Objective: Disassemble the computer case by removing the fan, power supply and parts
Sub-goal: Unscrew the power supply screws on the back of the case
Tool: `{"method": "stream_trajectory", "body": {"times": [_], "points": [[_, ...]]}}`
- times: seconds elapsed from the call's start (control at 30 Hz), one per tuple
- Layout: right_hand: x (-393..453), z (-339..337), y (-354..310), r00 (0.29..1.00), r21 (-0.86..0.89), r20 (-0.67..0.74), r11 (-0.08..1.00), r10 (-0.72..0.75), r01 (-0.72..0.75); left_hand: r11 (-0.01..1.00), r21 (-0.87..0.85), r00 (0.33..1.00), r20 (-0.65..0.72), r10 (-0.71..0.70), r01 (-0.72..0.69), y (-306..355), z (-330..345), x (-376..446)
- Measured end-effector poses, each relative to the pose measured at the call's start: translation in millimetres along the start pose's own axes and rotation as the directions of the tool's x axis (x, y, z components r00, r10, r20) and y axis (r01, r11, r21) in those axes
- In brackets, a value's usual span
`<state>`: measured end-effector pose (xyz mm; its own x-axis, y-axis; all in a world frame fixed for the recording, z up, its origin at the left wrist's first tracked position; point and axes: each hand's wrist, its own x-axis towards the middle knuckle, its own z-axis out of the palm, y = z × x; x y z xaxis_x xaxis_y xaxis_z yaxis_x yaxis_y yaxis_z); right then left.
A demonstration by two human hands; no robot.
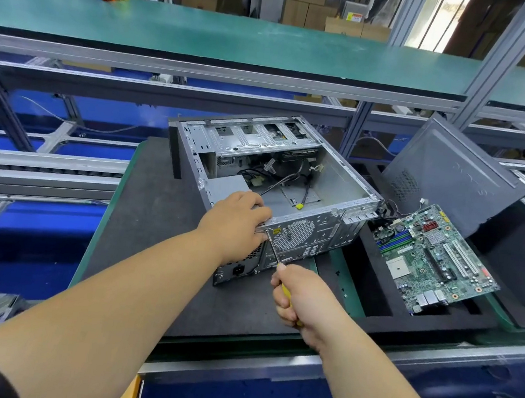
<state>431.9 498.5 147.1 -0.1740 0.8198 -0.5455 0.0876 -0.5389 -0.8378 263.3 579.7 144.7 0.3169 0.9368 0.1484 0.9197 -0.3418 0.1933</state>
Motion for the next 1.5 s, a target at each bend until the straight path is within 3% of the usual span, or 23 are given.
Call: {"method": "stream_trajectory", "body": {"times": [0.1, 0.2, 0.33, 0.43, 0.53, 0.6, 0.67, 0.73, 0.77, 0.83, 0.9, 0.97, 1.07, 1.17, 1.23, 1.3, 1.4, 1.5], "points": [[-3, 4, -6, 0.986, -0.384, -0.115, 0.921, -0.117, 0.064, 1.000, 0.012, 1.000, -0.004, -0.002, 0.002, 0, 2, 0], [-4, 8, -9, 0.940, -0.811, -0.174, 0.584, -0.295, 0.033, 1.000, 0.014, 1.000, -0.006, -0.008, 0.008, 0, 3, 0], [-3, 25, -5, 0.881, -0.953, -0.239, 0.272, -0.408, -0.132, 1.000, 0.012, 1.000, -0.015, -0.006, 0.006, 1, 3, -1], [-1, 34, -7, 0.879, -0.948, -0.277, 0.260, -0.389, -0.184, 1.000, 0.010, 1.000, -0.011, -0.003, 0.003, 1, 2, -1], [-4, 26, -13, 0.901, -0.948, -0.204, 0.305, -0.383, -0.085, 1.000, 0.002, 1.000, -0.003, -0.009, 0.009, 1, 1, -1], [-5, 13, -15, 0.931, -0.895, -0.162, 0.446, -0.327, 0.000, 1.000, -0.021, 1.000, -0.004, -0.017, 0.017, 1, -1, -1], [-6, 0, -16, 0.960, -0.746, -0.157, 0.665, -0.233, 0.039, 0.998, -0.051, 1.000, -0.010, -0.025, 0.024, 2, -2, 0], [-3, -10, -15, 0.985, -0.409, -0.154, 0.912, -0.081, 0.011, 0.997, -0.068, 0.999, 0.007, -0.033, 0.034, 2, -4, 2], [-3, -15, -14, 0.993, -0.210, -0.117, 0.977, 0.006, -0.031, 0.997, -0.065, 0.999, 0.023, -0.036, 0.037, 2, -5, 4], [-3, -24, -12, 0.995, 0.100, -0.003, 0.990, 0.104, -0.103, 0.999, -0.015, 0.998, 0.049, -0.031, 0.032, 3, -8, 9], [-3, -30, -10, 0.985, 0.281, 0.097, 0.946, 0.139, -0.162, 0.995, 0.095, 0.998, 0.059, 0.012, -0.017, 4, -10, 15], [-3, -30, -6, 0.971, 0.396, 0.192, 0.893, 0.145, -0.212, 0.983, 0.157, 0.993, 0.079, 0.086, -0.098, 3, -10, 19], [-2, -23, -1, 0.966, 0.448, 0.239, 0.871, 0.098, -0.199, 0.992, 0.006, 0.982, 0.144, 0.125, -0.127, 1, -11, 20], [-2, -16, 0, 0.991, 0.285, 0.122, 0.954, 0.054, -0.087, 0.994, 0.000, 0.982, 0.154, 0.110, -0.112, 1, -10, 19], [-4, -10, -3, 1.000, 0.044, -0.017, 0.999, 0.010, -0.009, 0.994, 0.008, 0.983, 0.147, 0.108, -0.111, 0, -9, 19], [-7, -6, -6, 0.986, -0.274, -0.133, 0.960, -0.105, 0.065, 0.992, 0.017, 0.982, 0.143, 0.121, -0.124, 0, -7, 19], [-10, 0, -5, 0.929, -0.744, -0.184, 0.663, -0.321, 0.082, 0.991, 0.018, 0.982, 0.138, 0.128, -0.132, 0, -7, 19], [-11, 12, -1, 0.865, -0.948, -0.181, 0.318, -0.469, -0.026, 0.991, 0.011, 0.982, 0.132, 0.131, -0.134, 0, -7, 19]]}}
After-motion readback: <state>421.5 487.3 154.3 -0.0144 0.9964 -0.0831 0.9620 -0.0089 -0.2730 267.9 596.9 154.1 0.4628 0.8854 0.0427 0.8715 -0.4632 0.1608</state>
